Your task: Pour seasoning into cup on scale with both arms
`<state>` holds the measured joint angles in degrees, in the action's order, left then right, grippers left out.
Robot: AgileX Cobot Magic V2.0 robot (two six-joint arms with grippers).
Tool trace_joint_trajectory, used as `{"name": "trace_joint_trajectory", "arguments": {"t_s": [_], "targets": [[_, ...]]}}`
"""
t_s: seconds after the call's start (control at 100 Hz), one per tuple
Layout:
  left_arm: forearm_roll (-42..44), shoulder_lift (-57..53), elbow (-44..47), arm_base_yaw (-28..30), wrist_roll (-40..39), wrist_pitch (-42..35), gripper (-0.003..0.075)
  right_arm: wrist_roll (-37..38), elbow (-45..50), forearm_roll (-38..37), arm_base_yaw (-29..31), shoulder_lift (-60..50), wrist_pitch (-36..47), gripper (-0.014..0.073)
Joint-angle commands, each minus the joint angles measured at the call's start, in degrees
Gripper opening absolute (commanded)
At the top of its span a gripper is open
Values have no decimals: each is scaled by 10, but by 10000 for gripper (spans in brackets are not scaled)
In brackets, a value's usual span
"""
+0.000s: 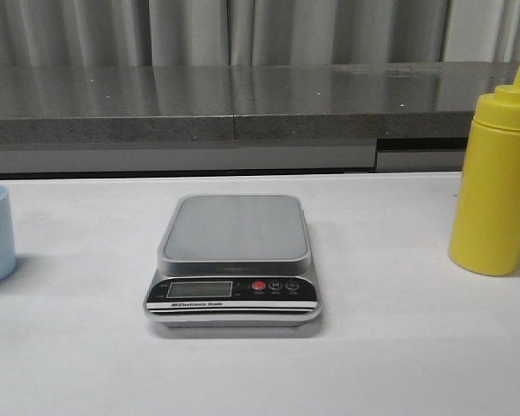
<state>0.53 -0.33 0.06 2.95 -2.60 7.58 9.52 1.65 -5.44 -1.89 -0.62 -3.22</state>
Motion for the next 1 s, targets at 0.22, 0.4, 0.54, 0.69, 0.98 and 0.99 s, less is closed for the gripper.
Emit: {"name": "trace_joint_trajectory", "arguments": {"t_s": [0.22, 0.4, 0.54, 0.69, 0.98, 0.99], "targets": [[-5, -17, 24, 2, -4, -47, -20, 0, -11, -5, 2, -11, 42, -69], [-5, -17, 24, 2, -4, -50, -20, 0, -11, -5, 2, -11, 42, -69], [-5, -17, 24, 2, -4, -62, -20, 0, -11, -5, 2, -11, 42, -69], [-10, -17, 22, 2, -6, -95, -20, 0, -11, -5, 2, -11, 42, -69], [-45, 2, -61, 2, -6, -19, -21, 0, -11, -5, 2, -11, 42, -69], [-45, 3, -66, 2, -6, -15, -21, 0, -11, -5, 2, -11, 42, -69]]}}
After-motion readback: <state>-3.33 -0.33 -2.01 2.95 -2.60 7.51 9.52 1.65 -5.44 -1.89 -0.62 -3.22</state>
